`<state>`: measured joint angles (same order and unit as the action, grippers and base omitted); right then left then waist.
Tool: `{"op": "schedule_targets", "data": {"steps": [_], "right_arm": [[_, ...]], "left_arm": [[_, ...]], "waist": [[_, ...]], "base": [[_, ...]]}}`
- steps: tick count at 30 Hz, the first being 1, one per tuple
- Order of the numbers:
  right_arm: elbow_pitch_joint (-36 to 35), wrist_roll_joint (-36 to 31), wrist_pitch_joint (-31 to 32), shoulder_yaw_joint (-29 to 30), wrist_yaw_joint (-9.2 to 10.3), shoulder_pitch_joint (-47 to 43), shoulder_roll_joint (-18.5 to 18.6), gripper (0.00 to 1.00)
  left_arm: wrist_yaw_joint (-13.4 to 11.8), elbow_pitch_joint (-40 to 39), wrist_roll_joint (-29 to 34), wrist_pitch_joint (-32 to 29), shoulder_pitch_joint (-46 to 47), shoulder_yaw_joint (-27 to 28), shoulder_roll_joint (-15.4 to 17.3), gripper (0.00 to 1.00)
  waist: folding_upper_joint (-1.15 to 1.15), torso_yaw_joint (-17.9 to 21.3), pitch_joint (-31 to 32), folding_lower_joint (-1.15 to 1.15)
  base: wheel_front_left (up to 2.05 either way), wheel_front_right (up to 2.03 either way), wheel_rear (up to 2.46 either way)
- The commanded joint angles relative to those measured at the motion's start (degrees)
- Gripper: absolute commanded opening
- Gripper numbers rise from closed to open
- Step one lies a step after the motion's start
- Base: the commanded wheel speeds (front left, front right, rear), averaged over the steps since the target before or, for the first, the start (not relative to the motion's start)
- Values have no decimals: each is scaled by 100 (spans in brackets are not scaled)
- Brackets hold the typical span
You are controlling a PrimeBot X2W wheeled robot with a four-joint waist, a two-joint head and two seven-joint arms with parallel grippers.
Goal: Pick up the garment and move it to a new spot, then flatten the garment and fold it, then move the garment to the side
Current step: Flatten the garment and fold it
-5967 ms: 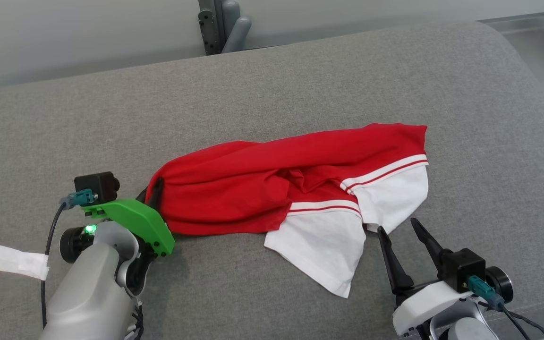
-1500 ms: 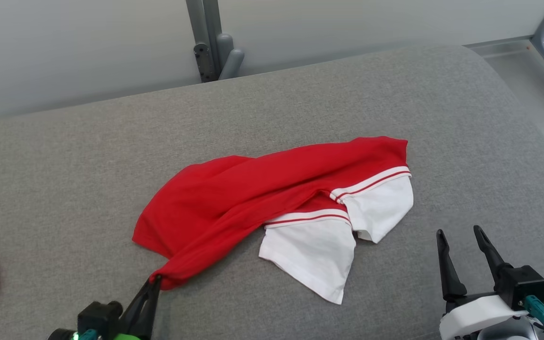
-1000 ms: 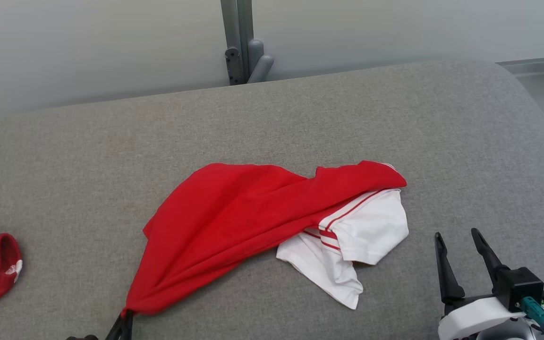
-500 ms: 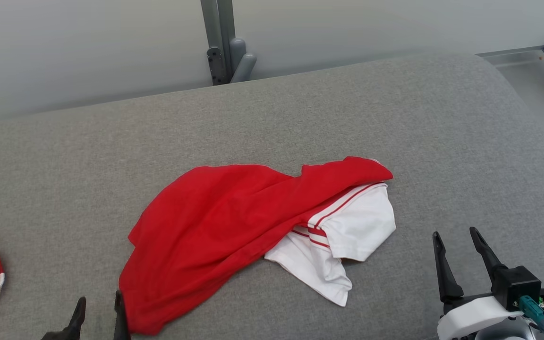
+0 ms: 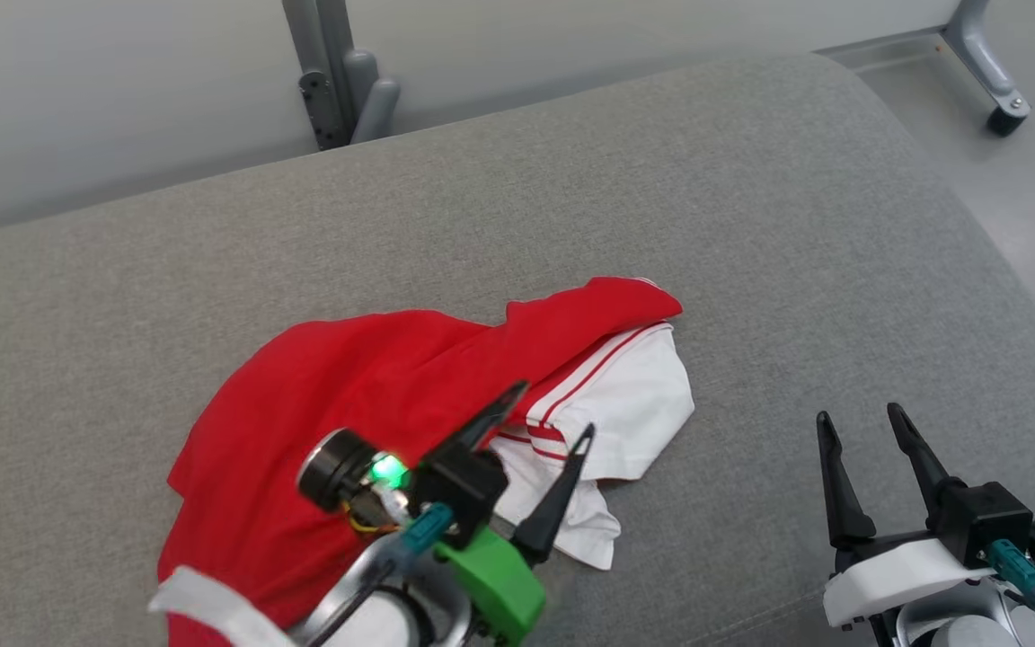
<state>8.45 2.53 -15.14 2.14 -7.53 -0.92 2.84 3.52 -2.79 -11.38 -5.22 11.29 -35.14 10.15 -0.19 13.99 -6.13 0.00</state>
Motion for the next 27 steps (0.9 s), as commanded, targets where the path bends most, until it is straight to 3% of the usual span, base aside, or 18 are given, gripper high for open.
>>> {"op": "schedule_targets", "data": {"steps": [1, 5, 10, 18, 24, 25, 26, 27], "right_arm": [[-11, 27, -2, 2, 8, 29, 9, 100], [-26, 125, -2, 6, 8, 79, 10, 100], [-51, 252, -2, -42, 8, 155, 9, 100], [-62, 420, -2, -101, 8, 251, 9, 100], [-44, 533, -1, -48, 8, 240, 12, 100], [-38, 539, -1, -30, 8, 229, 11, 100], [-24, 538, -1, -19, 8, 221, 9, 100], [-6, 535, -1, -10, 8, 218, 10, 100]], "left_arm": [[69, 87, 47, -59, 206, -79, -40, 100], [254, 620, 182, -358, 836, -639, -337, 100], [341, 1659, 243, -574, 1368, -1074, -455, 100], [267, 3110, 712, -684, 2021, -1365, -436, 100], [309, 3803, 722, -798, 2150, -1505, -370, 100], [314, 3861, 693, -787, 2164, -1516, -374, 84], [320, 3892, 661, -760, 2174, -1510, -386, 49], [321, 3903, 633, -717, 2196, -1505, -402, 36]], "waist": [[19, 250, -215, 0], [19, 483, -408, 0], [19, 740, -618, 0], [19, 913, -866, 0], [19, 902, -895, 0], [19, 889, -884, 0], [19, 872, -868, 0], [19, 857, -852, 0]], "base": [[0, 0, 0], [0, 0, 0], [0, 0, 0], [0, 0, 0], [0, 0, 0], [0, 0, 0], [0, 0, 0], [0, 0, 0]]}}
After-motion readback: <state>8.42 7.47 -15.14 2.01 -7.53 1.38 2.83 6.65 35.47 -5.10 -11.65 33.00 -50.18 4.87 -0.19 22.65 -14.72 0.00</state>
